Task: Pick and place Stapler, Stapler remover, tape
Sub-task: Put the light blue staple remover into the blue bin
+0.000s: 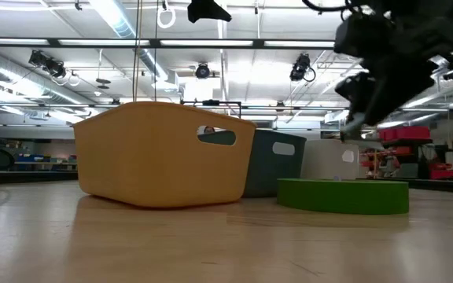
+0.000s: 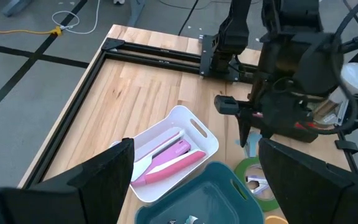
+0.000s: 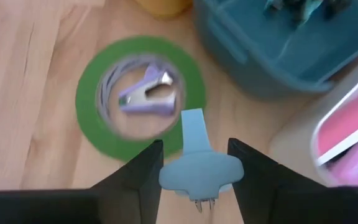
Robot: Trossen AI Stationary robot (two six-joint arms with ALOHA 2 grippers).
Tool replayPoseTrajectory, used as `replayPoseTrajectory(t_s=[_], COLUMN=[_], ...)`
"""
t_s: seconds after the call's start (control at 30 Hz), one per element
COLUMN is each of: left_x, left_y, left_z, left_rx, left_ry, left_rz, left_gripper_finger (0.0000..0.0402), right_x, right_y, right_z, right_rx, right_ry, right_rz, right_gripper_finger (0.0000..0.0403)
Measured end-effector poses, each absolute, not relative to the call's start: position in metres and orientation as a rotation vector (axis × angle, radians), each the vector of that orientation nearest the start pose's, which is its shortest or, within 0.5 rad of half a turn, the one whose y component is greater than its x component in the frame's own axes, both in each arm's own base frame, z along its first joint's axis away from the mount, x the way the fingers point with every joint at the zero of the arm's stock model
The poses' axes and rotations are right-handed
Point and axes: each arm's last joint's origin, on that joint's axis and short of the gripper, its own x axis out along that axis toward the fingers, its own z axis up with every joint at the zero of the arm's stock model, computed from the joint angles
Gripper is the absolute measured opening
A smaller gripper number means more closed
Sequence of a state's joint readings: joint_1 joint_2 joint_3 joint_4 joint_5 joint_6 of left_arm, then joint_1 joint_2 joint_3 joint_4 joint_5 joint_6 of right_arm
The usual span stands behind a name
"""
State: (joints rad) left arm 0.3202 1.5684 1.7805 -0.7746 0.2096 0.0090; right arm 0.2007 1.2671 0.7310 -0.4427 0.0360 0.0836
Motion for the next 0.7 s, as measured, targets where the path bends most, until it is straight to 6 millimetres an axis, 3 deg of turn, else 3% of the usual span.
replayPoseTrajectory(t_s=[0.4,0.7], left_x=[0.313,0.313], left_y=[0.097,0.097], left_z=[0.427,0.426], left_rx=[-0.136,-0.136], left_ry=[0.544,0.544], left_rz=[0.104,0.104], left_gripper_finger=[0.0344,0.0344], right_x=[0.246,0.264], right_y=[0.025,0.010], right_z=[0.223,0.242], right_rx=[-0.080,-0.040], right_ry=[0.883,0.643], right_rz=[-0.012,-0.068], right_gripper_finger=[0.0164,0.0164])
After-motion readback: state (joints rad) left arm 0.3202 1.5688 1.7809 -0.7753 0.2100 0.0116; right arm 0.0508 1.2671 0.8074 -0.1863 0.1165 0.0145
